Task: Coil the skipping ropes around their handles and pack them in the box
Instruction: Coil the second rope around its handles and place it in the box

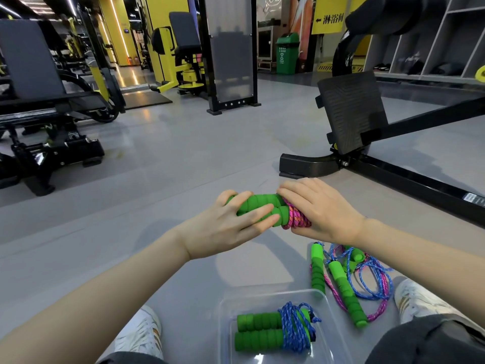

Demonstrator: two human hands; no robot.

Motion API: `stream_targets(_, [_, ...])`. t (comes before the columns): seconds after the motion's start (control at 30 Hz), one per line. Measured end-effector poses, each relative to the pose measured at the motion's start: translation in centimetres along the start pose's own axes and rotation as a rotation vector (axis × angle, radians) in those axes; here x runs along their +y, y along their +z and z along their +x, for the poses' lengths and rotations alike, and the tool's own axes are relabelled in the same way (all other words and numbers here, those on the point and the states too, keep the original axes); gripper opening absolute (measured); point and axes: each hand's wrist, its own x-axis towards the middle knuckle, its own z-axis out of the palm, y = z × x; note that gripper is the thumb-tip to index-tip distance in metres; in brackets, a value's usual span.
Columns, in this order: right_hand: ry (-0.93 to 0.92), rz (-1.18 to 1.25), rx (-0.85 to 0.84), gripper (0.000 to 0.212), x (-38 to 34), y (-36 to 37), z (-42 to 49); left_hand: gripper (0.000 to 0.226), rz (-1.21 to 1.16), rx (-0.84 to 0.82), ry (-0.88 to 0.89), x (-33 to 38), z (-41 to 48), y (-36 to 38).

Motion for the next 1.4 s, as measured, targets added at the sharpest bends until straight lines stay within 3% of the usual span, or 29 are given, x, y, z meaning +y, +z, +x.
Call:
stream_targets(0.43, [0.014,0.037,-0.062,0.05,-0.6,-0.1,-0.1,0.038,-0.115,-0.1,-0.019,0.0,0.0,-0.2])
stream_targets(0.53, [0.028,0.064,-0.091,0.054,-1.8,-0.1,-1.2,0.043,-0.172,-0.135,-0.048,1.5,-0.5,-0.2])
stream_targets(0.67, [0.021,0.11,-0.15,0.068,-4.9,0.7,-4.1,0.043,-0.209,-0.183,0.048,4.7,-2.3,-0.2])
stream_targets(0.87, [0.109,0.247,-0.221,0.06,-7.6,1.4,-6.3,0.044,-0.235,-0.166,0.112,7.2,-3.6,-0.4])
stream_targets(1.07, [0.219,0.402,-0.314,0.054,-6.3,0.8,-5.7,0.045,-0.269,-0.223,0.025,6.9,-2.7,-0.5])
stream_targets(1.17, [0.452,0.659,-0.37,0.051,-6.2,0.4,-5.0,0.043,-0.207,-0.181,0.052,6.4,-2.9,-0.7])
stream_targets(1.27, [0.761,1.133,-0.525,0.011,-5.1,-0.5,-4.1,0.043,-0.129,-0.117,0.131,6.0,-3.2,-0.8])
stream_targets(1.37, [0.827,1.406,-0.648,0.01,-3.9,-0.9,-3.9,0.041,-0.068,-0.078,0.111,5.8,-2.6,-0.9])
stream_targets(1.4, [0.838,1.455,-0.67,0.018,-3.7,-1.0,-3.8,0.041,-0.056,-0.062,0.106,5.7,-2.3,-0.9])
